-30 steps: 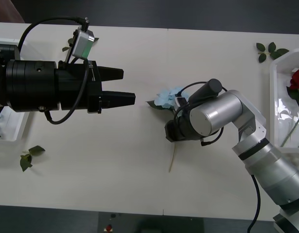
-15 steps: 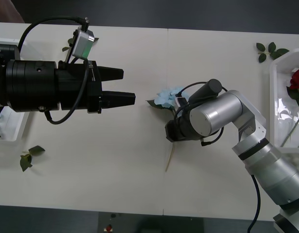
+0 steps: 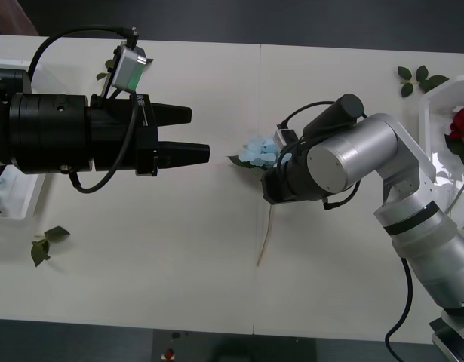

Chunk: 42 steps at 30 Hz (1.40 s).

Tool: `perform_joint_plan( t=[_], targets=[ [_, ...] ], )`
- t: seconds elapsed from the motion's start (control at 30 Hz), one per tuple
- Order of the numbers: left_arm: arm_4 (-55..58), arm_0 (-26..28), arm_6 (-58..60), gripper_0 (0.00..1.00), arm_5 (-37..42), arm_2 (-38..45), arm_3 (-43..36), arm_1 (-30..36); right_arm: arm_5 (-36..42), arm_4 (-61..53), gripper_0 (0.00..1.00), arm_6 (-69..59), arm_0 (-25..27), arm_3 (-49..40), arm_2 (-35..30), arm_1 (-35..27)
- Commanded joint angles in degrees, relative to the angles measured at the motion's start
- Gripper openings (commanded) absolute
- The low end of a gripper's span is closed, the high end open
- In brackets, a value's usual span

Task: Put the red flowers into the right box and the blue flowers into the left box

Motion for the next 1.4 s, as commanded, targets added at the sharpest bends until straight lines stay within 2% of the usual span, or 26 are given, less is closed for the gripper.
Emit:
perform_joint_plan(
  t=[0.03,0.3,0.53,1.27,1.3,1.33,1.37,1.4],
  targets=[
    [0.6,-0.1,-1.6,1.00,0.1,1.1,-0.9,0.1,0.4,-0.2,1.00,-2.4,-1.3,0.2,0.4,-0.2],
    [0.6,-0.1,-1.6,1.00,0.1,1.1,-0.9,0.1,-0.2,0.6,1.00,-6.5,-1.4,3.9,0.6,1.2],
    [0.6,-0.1,-1.6,1.00,0.1,1.1,-0.9,0.1,-2.7,2.2,1.00,-10.7,-1.5,4.6,4.0,1.6],
    [0.6,-0.1,-1.6,1.00,0.1,1.1,-0.9,0.1,-6.7,7.2,1.00,-11.3,-2.3,10.5,5.7,4.7],
    [0.6,-0.1,-1.6,1.00,0.1,1.1,-0.9,0.1,-6.7,7.4,0.81,-11.2,-2.4,10.5,5.8,4.8],
    [0.6,-0.1,-1.6,1.00,0.1,1.1,-0.9,0.1,-6.7,7.6,0.57,-11.3,-2.4,10.5,5.9,4.8],
    [0.6,-0.1,-1.6,1.00,0.1,1.1,-0.9,0.1,-6.7,7.7,0.18,-11.3,-2.4,10.5,5.9,4.8],
    [0.6,-0.1,-1.6,1.00,0.1,1.1,-0.9,0.1,-6.7,7.9,0.04,-11.1,-2.4,10.5,5.9,4.9]
  ],
)
